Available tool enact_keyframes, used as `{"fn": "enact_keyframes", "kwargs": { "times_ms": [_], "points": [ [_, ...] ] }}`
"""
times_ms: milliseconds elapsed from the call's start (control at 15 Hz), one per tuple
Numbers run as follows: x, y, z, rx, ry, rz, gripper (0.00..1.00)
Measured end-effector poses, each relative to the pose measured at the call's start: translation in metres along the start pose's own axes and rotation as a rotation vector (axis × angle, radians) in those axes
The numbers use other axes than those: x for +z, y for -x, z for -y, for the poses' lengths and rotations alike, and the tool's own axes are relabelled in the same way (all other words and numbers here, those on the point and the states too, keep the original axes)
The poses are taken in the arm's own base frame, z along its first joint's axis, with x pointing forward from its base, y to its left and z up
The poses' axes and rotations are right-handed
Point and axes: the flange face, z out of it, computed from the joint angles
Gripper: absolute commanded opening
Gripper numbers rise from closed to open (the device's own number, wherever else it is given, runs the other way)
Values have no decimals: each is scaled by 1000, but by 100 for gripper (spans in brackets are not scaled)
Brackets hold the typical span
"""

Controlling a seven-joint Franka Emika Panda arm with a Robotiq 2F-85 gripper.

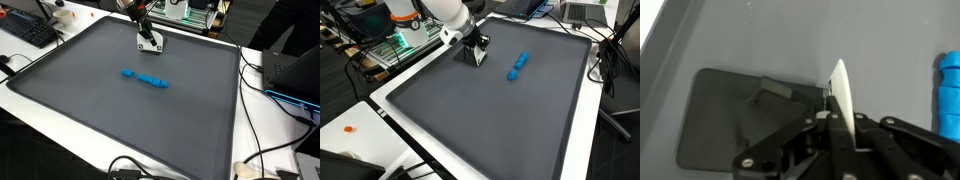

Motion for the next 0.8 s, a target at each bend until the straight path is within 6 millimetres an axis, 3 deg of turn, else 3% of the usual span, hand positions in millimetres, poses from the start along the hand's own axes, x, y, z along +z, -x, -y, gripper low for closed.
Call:
{"fn": "enact_keyframes", "kwargs": {
  "times_ms": [800],
  "points": [
    [-3, -4, -3, 48, -32, 6, 1]
  ]
}}
